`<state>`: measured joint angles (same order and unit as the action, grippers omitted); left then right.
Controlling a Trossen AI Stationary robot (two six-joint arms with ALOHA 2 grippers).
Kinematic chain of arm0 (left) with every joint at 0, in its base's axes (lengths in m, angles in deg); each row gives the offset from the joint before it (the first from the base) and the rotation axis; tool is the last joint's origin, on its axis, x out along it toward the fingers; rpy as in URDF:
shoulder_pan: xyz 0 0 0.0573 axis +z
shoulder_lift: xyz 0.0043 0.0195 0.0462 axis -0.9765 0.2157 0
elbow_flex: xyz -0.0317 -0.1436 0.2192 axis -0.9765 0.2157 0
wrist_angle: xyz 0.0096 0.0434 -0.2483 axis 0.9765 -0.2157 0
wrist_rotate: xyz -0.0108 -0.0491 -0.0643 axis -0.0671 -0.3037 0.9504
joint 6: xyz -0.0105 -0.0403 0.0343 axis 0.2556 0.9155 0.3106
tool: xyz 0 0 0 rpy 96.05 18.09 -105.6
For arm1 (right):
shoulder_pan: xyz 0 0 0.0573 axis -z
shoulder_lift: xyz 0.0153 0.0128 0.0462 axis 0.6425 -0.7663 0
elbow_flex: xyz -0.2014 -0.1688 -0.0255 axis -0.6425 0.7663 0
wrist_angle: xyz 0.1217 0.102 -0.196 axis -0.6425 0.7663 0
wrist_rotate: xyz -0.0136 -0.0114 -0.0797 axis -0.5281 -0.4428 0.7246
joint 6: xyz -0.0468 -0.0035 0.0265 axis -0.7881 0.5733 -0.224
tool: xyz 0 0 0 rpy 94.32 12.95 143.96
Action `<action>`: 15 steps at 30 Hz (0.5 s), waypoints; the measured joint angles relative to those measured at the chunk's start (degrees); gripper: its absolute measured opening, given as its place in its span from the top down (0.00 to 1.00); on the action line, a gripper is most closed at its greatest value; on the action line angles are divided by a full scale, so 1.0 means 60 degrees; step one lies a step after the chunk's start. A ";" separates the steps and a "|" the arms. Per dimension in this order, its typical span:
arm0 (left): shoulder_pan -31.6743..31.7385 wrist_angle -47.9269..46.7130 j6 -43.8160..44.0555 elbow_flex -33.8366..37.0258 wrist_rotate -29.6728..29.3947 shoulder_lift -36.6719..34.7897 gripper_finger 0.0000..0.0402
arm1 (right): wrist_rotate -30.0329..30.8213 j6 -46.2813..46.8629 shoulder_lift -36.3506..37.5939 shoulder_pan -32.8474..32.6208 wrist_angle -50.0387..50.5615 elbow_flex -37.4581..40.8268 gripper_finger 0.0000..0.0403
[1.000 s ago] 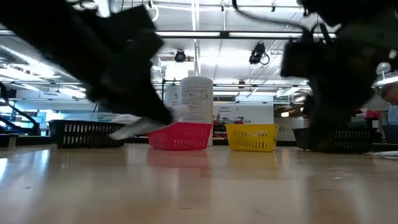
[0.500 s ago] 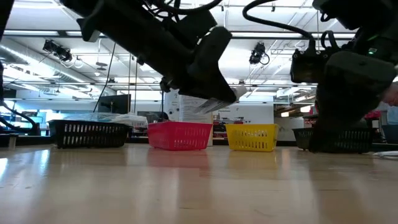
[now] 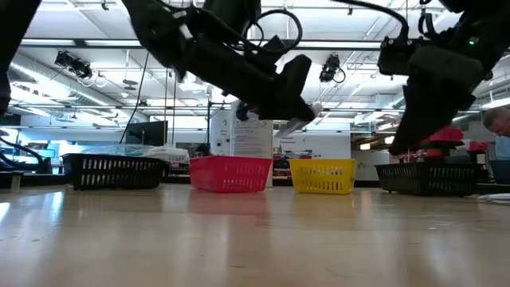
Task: Pick & Place Travel size toiletries
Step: Put the white toothpaste into the yellow basket
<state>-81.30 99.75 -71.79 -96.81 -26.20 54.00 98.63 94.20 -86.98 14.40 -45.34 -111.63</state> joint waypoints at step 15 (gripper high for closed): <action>0.2608 0.1719 0.0139 -0.0034 0.4605 0.0092 0.77 | 0.1096 -0.1974 0.0016 0.0578 -0.2011 0.0333 0.88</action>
<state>-65.65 110.06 -70.96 -97.01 1.43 54.55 105.21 82.36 -86.88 17.87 -57.41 -109.64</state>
